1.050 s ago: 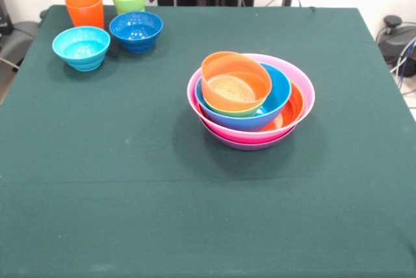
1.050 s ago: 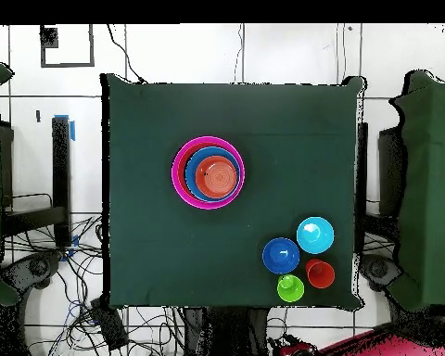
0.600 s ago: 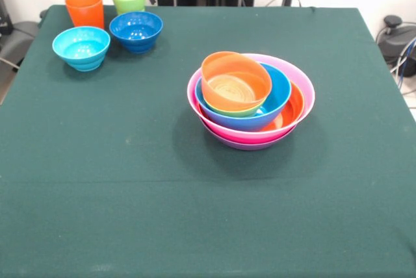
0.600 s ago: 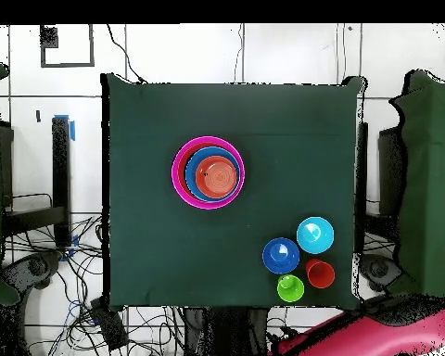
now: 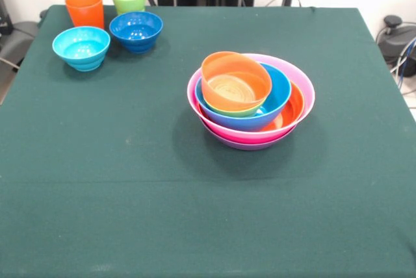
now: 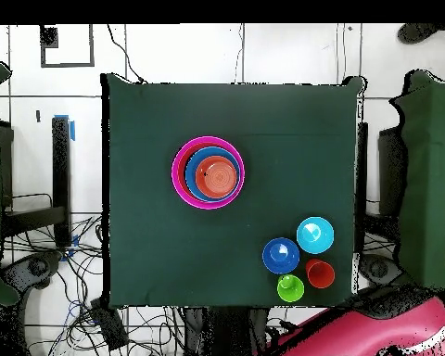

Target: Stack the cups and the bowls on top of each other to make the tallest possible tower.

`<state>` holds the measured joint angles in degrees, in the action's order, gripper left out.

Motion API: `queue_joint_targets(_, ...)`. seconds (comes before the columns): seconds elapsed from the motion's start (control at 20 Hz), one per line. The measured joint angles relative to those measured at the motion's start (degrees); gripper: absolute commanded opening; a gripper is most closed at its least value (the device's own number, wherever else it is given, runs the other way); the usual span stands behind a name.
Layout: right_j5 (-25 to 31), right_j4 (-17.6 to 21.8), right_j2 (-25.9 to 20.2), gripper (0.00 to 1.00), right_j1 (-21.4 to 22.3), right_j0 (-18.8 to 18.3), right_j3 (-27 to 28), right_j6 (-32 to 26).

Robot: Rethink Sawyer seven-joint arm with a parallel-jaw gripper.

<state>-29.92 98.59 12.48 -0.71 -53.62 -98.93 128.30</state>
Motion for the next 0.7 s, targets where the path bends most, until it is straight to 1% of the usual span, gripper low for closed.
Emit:
queue_joint_targets(0.45,0.00,-1.39,0.00,1.00,-0.01,-0.56,0.00,0.02)
queue_joint_targets(0.7,0.00,-4.39,0.00,1.00,-0.04,-1.42,-0.01,0.02)
